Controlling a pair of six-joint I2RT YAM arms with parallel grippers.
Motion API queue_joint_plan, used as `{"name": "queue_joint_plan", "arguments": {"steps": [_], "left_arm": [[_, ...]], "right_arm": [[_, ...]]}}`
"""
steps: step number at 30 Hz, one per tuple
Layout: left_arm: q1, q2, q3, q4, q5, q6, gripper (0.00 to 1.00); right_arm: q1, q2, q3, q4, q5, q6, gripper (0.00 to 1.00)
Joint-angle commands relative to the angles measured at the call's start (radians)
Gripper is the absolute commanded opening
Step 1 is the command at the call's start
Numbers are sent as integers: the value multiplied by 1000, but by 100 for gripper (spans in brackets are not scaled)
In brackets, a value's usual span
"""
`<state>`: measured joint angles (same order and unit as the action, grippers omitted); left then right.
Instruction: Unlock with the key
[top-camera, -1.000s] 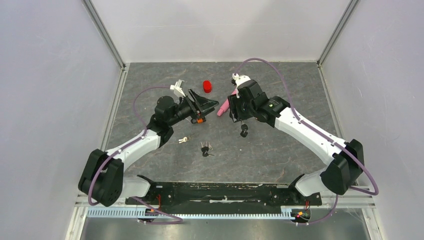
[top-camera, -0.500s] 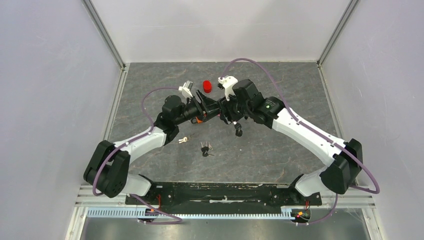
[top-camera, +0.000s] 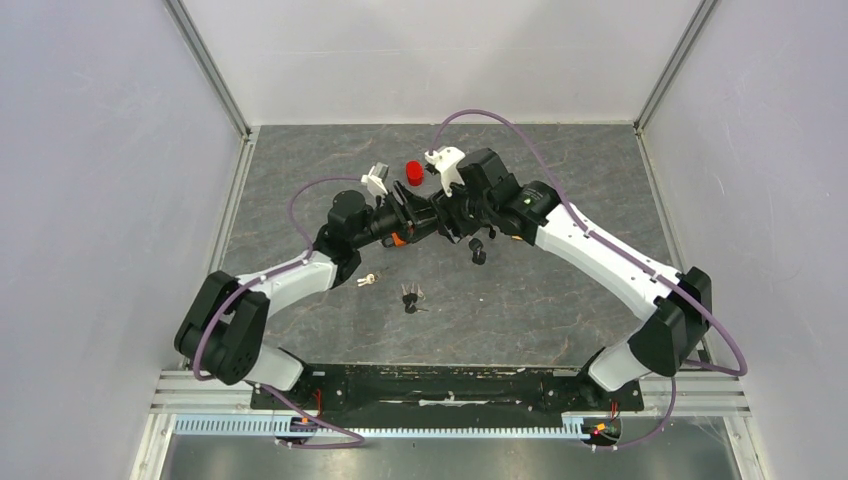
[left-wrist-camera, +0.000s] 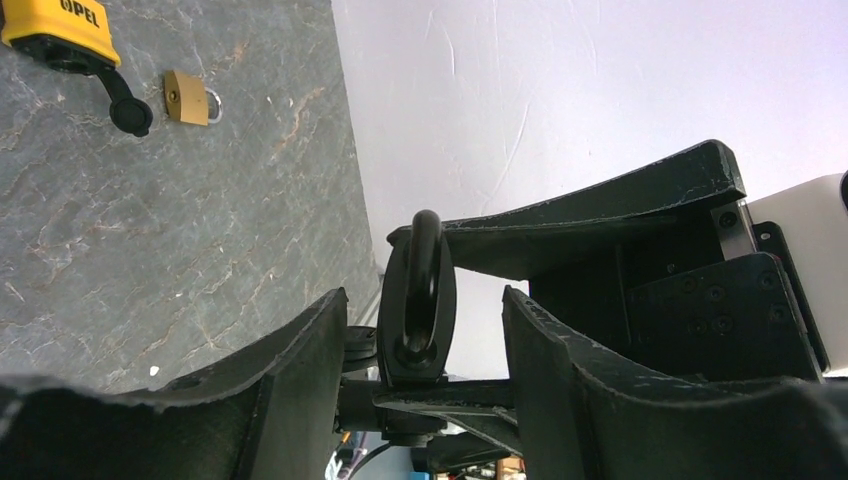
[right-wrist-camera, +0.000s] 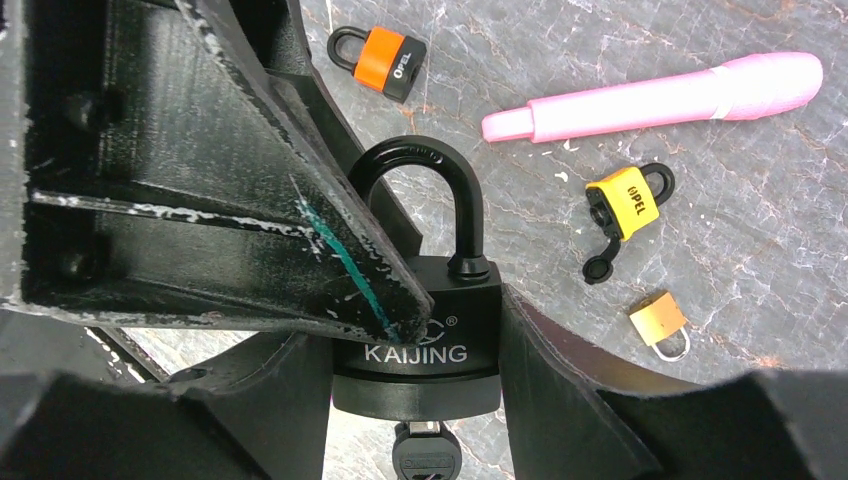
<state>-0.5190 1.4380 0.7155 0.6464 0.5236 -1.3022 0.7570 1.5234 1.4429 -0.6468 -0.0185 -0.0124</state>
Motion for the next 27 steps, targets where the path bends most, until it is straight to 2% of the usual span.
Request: {"name": "queue_joint_plan", "arguments": {"steps": [1,5,13,14,16,17,18,19,21,22,24,27], "left_arm": [[-37,33,35,74,87,-49,61],[-47,66,36,114,103,-78,48],[-42,113,20,262,138,-172,3],[-37,116,19,271,141,-176,2],[-18,111,15,284,147,-187,2],[-6,108,11,291,151,-195,2],[13,105,6,300,156,-204,2],[32,102,2,306,160,-214,2],[76,95,-7,320,171,-233,2],[96,92,-9,324,182,-240,2],[133,86,-4,326,205,-251,2],[199,81,5,332,252,-277,2]], "right_arm": [[13,7,90,110,-18,-21,0],[15,12,92,121,-29,-33,0],[14,-3,60,159,2,-46,0],[15,-6,58,160,9,-43,1],[15,-17,49,164,33,-30,9],[15,-28,43,169,44,-24,18],[15,-41,28,180,47,-16,29],[15,-61,12,194,49,-10,47],[13,-102,-33,232,55,10,77],[13,-123,-51,249,63,11,86],[9,-171,-88,280,81,64,98],[-25,-236,-155,336,84,136,98]]}}
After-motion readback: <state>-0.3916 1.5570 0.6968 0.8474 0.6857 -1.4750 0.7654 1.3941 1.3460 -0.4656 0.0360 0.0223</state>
